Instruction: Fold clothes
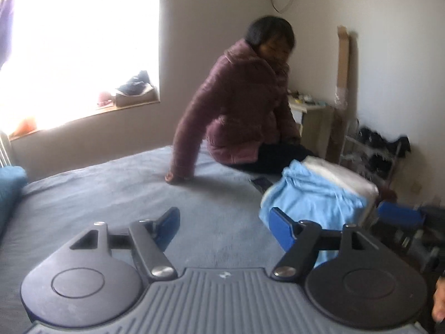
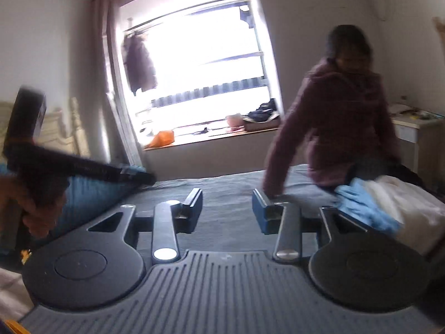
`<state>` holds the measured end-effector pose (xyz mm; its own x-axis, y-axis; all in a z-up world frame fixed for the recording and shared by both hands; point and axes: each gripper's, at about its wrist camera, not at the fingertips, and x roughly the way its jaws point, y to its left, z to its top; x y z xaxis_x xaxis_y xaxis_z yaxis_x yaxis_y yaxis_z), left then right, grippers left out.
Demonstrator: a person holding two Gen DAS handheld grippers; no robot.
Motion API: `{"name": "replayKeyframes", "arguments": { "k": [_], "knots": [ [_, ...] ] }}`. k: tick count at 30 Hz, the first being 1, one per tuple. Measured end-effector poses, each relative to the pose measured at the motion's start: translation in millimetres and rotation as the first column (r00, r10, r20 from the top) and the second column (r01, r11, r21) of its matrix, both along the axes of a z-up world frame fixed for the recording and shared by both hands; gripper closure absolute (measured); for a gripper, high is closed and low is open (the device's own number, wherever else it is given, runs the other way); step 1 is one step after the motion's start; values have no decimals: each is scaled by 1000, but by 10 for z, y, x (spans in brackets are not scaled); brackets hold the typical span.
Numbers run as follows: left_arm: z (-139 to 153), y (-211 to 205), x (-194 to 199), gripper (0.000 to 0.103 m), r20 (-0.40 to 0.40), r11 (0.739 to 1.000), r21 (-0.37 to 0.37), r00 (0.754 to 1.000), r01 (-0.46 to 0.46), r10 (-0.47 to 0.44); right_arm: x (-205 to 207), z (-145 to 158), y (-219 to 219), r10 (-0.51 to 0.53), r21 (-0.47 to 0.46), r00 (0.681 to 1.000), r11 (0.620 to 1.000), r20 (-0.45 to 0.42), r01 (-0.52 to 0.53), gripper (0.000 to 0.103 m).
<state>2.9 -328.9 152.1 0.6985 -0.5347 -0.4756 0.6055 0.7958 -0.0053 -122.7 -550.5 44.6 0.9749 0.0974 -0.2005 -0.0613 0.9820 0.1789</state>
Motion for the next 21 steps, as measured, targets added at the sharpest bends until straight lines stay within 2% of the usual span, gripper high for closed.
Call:
{"name": "replayKeyframes", "arguments": {
  "k": [2,5,9,11,14,17,21],
  "knots": [
    [-103,-85,95,30,17,1000,-13,1000,2,-2,132,-9,47,12,-23,1000,1000,-28,-12,62],
    [-416,-263,270,30,0,1000,-11,1000,15,-15,238,-23,-28,-5,-40,997,999,-77,2,62],
    [-786,-493,569,31,-64,999,-44,998,7,-10,348,13,-224,-30,-37,991,999,-127,25,62],
    [-938,-621,735,31,-80,998,-58,997,-2,-2,457,33,-304,-23,-50,989,999,-146,16,62],
    [-1117,-783,963,31,-94,997,-69,995,-43,37,611,187,-376,-23,-78,991,997,-129,13,62],
    [-1308,-867,1177,31,-120,992,-103,991,-71,58,939,308,-478,-36,-51,993,998,-113,30,62],
    [-1553,-980,1502,31,-83,995,-57,994,-77,72,1490,304,-554,-47,-11,991,999,-128,46,62]
  ]
}}
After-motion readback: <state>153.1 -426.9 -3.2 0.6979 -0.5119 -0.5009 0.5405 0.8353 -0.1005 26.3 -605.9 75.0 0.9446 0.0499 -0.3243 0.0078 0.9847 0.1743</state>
